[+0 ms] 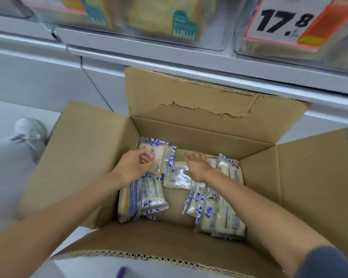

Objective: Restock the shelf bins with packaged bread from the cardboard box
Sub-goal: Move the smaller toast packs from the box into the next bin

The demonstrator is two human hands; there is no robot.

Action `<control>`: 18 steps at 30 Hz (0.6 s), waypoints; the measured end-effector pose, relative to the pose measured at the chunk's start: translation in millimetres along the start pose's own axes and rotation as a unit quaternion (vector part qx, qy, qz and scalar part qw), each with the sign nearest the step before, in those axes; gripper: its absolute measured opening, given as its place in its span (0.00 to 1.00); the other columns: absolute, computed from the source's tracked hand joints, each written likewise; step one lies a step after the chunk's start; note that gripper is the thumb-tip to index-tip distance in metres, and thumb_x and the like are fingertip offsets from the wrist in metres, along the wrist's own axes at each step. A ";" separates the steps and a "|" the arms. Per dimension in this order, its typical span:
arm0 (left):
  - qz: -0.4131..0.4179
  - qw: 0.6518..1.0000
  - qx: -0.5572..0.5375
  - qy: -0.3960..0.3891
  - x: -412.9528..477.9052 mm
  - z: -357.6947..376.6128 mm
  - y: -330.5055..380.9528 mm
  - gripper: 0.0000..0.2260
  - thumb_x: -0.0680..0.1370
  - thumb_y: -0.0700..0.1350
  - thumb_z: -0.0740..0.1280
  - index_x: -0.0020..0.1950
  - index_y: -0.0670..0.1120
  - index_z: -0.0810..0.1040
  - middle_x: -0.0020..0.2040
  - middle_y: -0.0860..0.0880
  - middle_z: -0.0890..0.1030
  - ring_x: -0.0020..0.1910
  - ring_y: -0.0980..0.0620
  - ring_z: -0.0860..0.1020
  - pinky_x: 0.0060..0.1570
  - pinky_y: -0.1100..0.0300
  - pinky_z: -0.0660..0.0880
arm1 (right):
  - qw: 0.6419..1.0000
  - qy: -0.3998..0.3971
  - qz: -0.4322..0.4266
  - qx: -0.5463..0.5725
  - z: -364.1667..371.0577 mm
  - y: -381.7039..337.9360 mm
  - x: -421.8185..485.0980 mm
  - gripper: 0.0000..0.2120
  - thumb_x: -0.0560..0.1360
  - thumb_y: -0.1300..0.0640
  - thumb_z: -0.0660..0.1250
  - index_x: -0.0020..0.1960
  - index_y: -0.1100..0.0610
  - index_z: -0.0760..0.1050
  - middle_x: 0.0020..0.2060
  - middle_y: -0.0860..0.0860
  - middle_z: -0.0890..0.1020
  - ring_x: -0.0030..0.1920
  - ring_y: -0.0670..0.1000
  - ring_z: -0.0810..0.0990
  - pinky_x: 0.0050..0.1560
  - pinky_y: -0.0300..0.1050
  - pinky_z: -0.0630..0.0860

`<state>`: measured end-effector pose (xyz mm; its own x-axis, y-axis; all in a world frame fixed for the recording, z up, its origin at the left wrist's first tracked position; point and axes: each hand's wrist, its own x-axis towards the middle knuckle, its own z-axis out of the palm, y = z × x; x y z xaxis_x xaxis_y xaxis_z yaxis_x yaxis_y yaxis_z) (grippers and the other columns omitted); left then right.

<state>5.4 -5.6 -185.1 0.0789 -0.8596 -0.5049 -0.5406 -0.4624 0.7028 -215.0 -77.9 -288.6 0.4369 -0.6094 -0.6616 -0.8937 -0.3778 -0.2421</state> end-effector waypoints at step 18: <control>-0.080 0.977 -0.157 -0.122 -0.8 -3.7 19.8 0.30 0.67 0.61 0.76 0.59 0.40 0.79 0.54 0.37 0.83 0.50 0.42 0.81 0.52 0.48 0.77 | 0.937 0.093 -0.066 0.331 -83.3 28.3 -109.9 0.28 0.74 0.58 0.73 0.71 0.50 0.69 0.61 0.49 0.75 0.60 0.45 0.74 0.62 0.39 0.70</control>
<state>-2.3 -14.8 -168.9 -0.0812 -0.7115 -0.6980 -0.2518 -0.6629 0.7051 -279.7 -79.7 -163.6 0.5040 -0.7215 -0.4749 -0.6711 0.0191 -0.7411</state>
